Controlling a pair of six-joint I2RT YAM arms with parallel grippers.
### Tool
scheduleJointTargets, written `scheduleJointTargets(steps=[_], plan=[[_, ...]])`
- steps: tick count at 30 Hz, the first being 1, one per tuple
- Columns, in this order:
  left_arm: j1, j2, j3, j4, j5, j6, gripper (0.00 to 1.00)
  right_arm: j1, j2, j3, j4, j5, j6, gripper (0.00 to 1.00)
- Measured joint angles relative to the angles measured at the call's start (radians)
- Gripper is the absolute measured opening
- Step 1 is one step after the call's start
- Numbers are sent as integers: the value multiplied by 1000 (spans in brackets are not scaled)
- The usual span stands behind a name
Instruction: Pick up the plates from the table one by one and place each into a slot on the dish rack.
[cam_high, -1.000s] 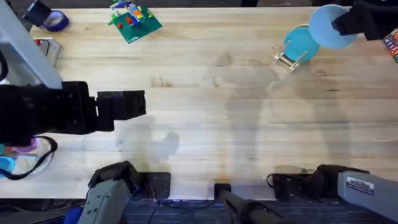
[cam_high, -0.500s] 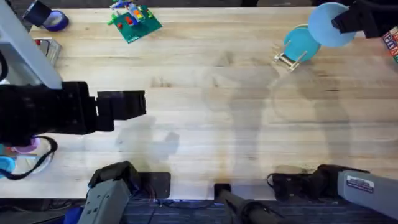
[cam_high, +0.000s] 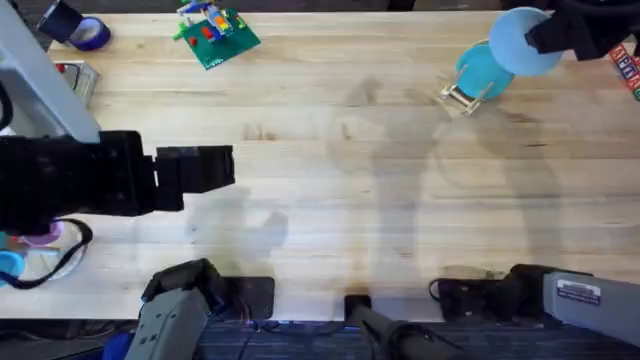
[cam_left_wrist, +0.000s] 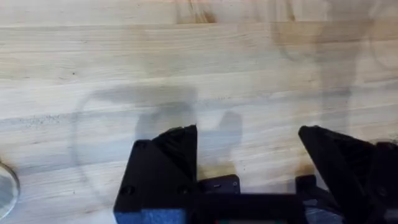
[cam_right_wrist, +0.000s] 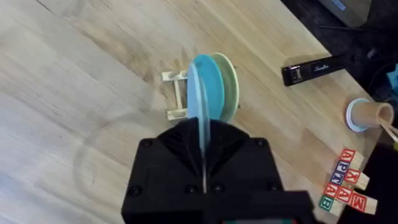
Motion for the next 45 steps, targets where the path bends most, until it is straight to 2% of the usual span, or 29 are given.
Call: scheduleJointTargets(steps=[45], plan=[[0,0,0,0,0,0,994,-18,101,0,42,-24,-26,29]])
